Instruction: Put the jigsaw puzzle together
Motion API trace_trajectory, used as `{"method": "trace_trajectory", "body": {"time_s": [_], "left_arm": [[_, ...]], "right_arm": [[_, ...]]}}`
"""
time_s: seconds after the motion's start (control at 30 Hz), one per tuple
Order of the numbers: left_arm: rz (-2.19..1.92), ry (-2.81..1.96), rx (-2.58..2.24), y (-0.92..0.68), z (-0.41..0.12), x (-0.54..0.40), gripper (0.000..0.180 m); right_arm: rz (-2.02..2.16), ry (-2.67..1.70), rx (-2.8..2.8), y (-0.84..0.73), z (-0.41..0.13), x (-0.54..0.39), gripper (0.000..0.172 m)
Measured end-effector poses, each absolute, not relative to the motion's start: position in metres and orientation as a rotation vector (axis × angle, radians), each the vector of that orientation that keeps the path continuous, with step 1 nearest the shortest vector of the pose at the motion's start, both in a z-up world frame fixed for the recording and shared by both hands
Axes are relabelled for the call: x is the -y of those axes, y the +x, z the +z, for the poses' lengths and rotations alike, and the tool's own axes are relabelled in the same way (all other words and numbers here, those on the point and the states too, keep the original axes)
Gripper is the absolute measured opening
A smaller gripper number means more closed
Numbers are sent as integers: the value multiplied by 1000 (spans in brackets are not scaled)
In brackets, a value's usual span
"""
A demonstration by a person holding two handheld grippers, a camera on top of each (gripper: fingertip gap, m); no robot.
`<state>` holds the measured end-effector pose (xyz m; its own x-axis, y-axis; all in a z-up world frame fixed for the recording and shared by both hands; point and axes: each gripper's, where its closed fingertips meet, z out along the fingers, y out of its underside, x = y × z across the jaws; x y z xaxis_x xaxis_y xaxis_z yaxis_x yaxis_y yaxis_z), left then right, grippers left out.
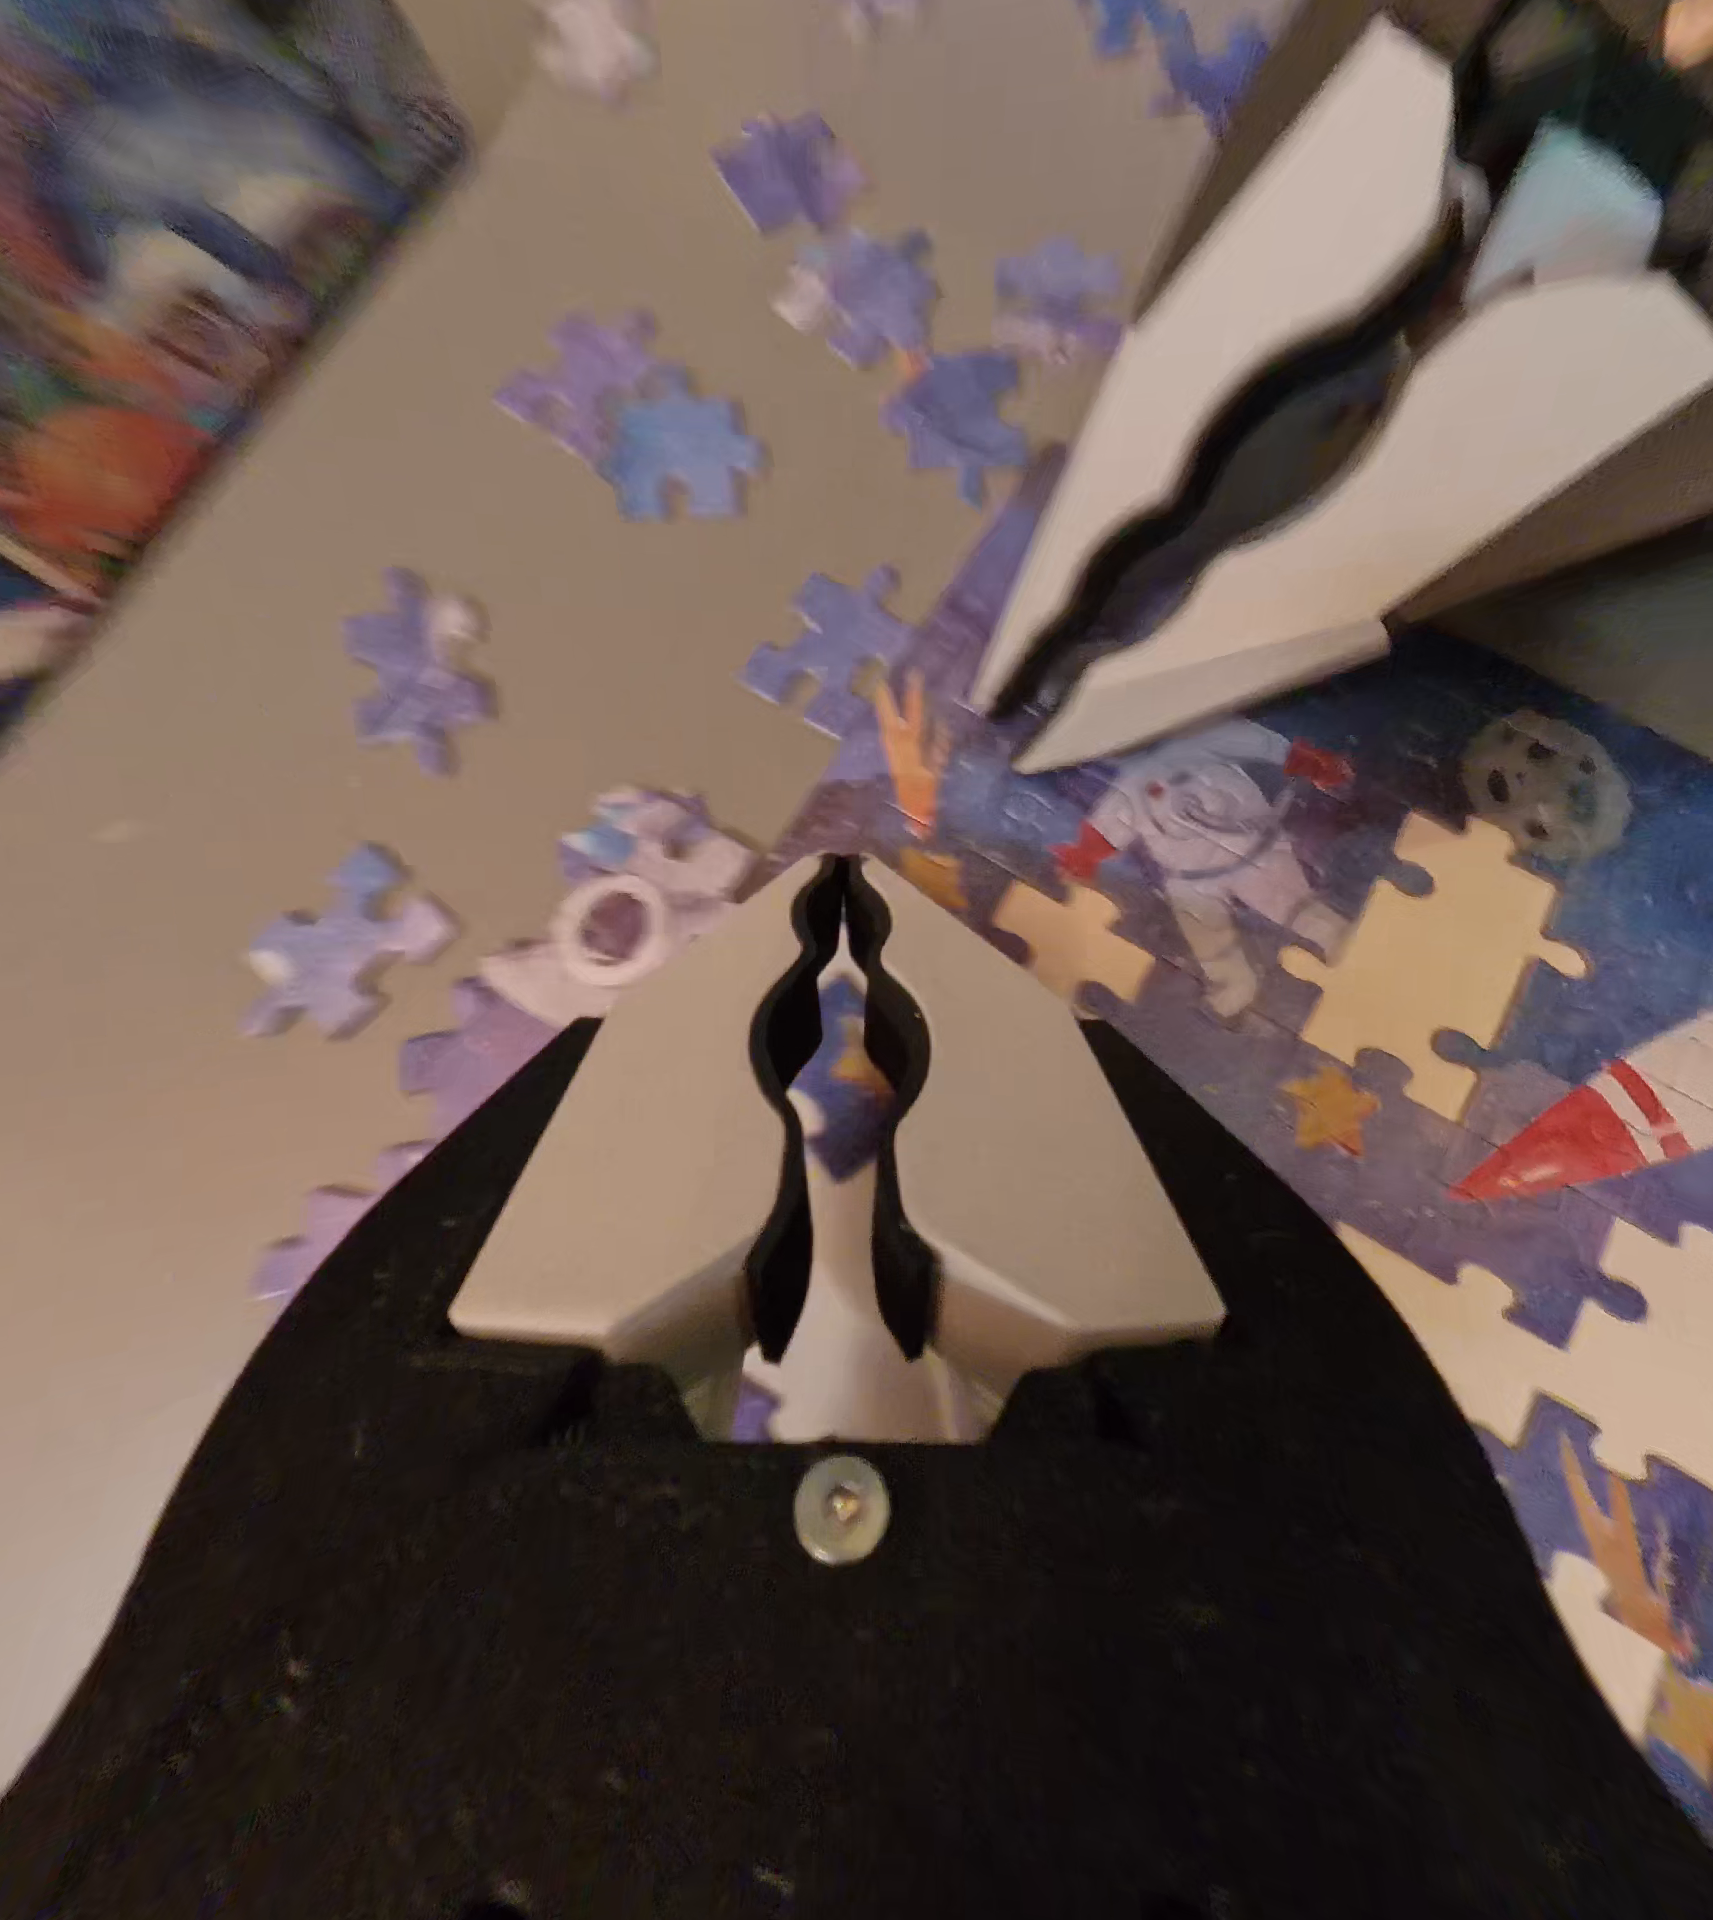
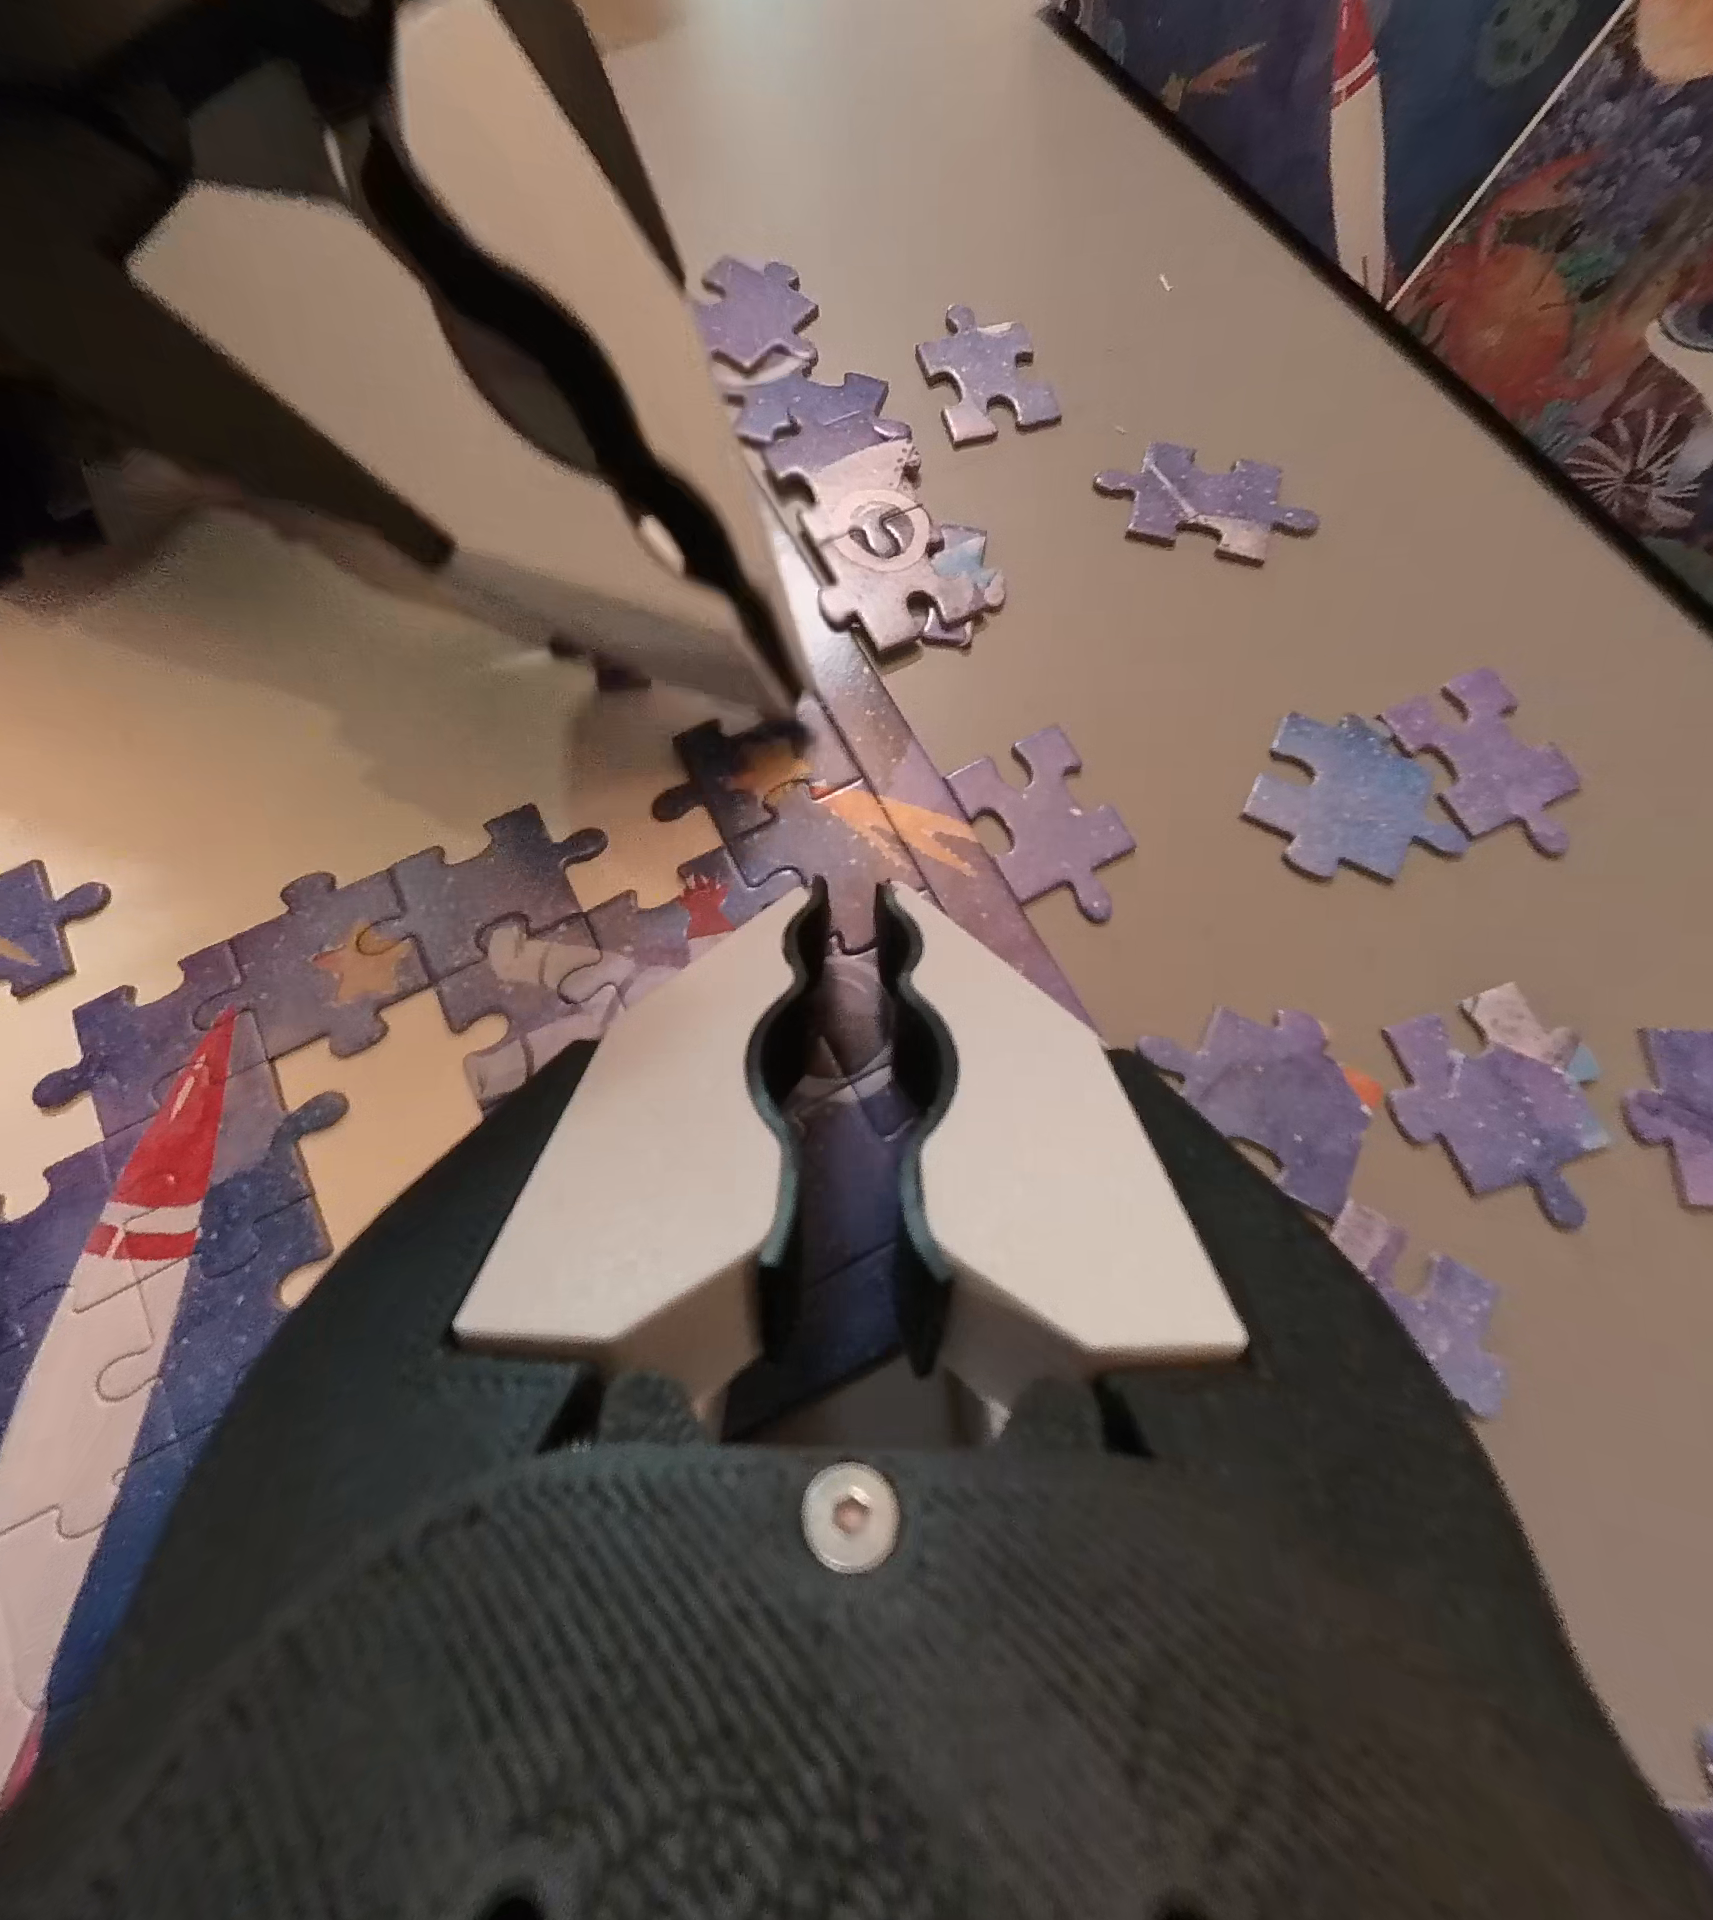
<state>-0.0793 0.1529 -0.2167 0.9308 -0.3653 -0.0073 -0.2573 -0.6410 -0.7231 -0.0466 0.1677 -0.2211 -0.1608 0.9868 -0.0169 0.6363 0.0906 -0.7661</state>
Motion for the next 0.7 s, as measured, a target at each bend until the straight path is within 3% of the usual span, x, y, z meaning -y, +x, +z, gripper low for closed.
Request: {"method": "trace_trajectory", "body": {"time_s": [0.17,0.4,0.7], "left_arm": [[-139,-2080,-256,-130,-158,-154,0],[-468,-2118,-469,-112,-179,-132,8],[-340,-2247,-725,-105,-206,-115,19]], "right_arm": [[1036,-1557,1736,-49,-197,-170,0],[1086,-1577,1612,-45,-183,-190,0],[1035,-1542,1619,-46,-181,-190,0]]}}
